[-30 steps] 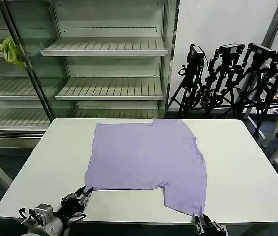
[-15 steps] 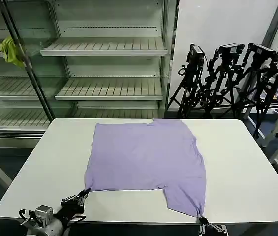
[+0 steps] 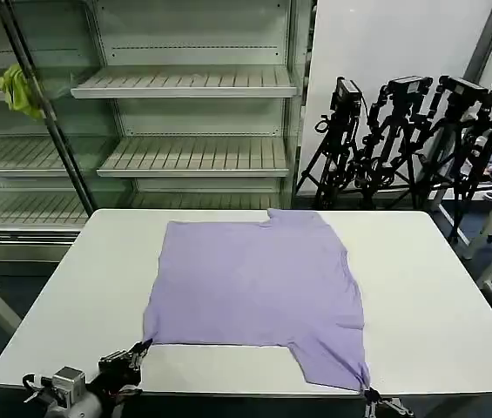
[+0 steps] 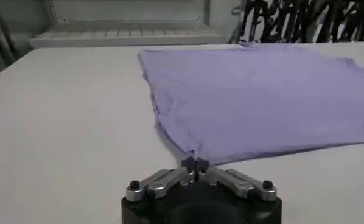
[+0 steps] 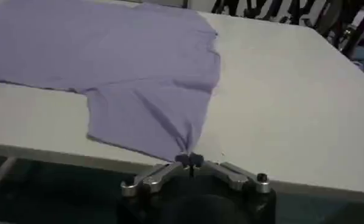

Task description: Fold and organize the clothes.

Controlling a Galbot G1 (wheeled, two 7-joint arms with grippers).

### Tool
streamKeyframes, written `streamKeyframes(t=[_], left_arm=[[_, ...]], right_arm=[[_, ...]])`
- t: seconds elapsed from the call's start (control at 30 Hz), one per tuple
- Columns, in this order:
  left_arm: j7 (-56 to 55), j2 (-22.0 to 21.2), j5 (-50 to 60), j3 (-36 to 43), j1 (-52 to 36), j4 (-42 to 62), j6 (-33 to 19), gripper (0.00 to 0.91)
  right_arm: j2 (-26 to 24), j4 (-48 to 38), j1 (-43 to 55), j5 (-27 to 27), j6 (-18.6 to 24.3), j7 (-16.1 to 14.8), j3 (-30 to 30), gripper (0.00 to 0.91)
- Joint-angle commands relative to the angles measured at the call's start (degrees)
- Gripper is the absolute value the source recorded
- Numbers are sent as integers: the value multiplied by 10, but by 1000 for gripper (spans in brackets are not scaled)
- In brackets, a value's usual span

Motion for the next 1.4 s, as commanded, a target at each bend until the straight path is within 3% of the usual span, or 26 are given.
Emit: streamKeyframes(t=[0.03, 0.5, 0.87, 1.4], left_arm=[[0, 7, 0, -18, 27, -23, -1, 10], [0, -7, 2, -34, 39, -63, -2, 10], [2, -6, -6, -16, -26, -34, -3, 10], [8, 0, -25, 23, -142, 45, -4, 10]], right_arm=[[-10, 15, -13, 3, -1, -1, 21, 0], [14, 40, -5, -56, 33, -3, 4, 0], [30, 17, 132, -15, 30, -16, 6, 0], [66, -133, 345, 10, 35, -60, -58, 0]])
